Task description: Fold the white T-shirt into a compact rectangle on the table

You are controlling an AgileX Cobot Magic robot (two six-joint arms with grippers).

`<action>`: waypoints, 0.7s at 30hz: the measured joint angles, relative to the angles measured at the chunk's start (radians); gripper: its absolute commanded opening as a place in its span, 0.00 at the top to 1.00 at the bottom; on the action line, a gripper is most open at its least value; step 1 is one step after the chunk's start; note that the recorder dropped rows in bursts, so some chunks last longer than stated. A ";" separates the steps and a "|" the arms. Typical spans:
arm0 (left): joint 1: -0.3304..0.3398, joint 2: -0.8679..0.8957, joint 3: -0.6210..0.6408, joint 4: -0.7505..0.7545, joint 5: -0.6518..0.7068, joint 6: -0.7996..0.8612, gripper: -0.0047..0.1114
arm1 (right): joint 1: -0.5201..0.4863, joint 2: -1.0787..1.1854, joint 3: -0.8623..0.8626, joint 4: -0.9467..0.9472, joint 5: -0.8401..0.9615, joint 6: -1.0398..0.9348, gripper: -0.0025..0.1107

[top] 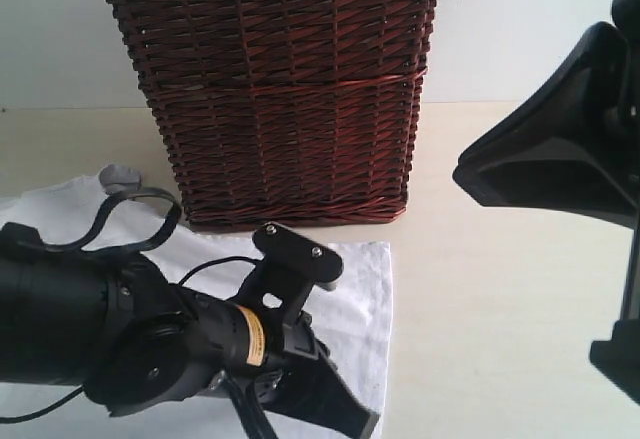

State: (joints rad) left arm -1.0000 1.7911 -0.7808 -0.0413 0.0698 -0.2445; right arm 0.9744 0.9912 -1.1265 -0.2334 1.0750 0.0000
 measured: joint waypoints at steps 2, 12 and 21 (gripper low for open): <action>0.000 0.005 -0.036 0.000 0.000 0.000 0.96 | 0.000 0.000 0.000 0.000 0.000 0.000 0.98; 0.000 0.158 -0.161 0.000 0.106 0.018 0.96 | 0.000 0.000 0.000 0.000 0.000 0.000 0.98; 0.097 0.190 -0.255 0.000 0.091 0.055 0.96 | 0.000 0.000 0.000 0.000 0.000 0.000 0.98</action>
State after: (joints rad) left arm -0.9031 1.9806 -1.0356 -0.0413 0.1612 -0.1895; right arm 0.9744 0.9912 -1.1265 -0.2334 1.0750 0.0000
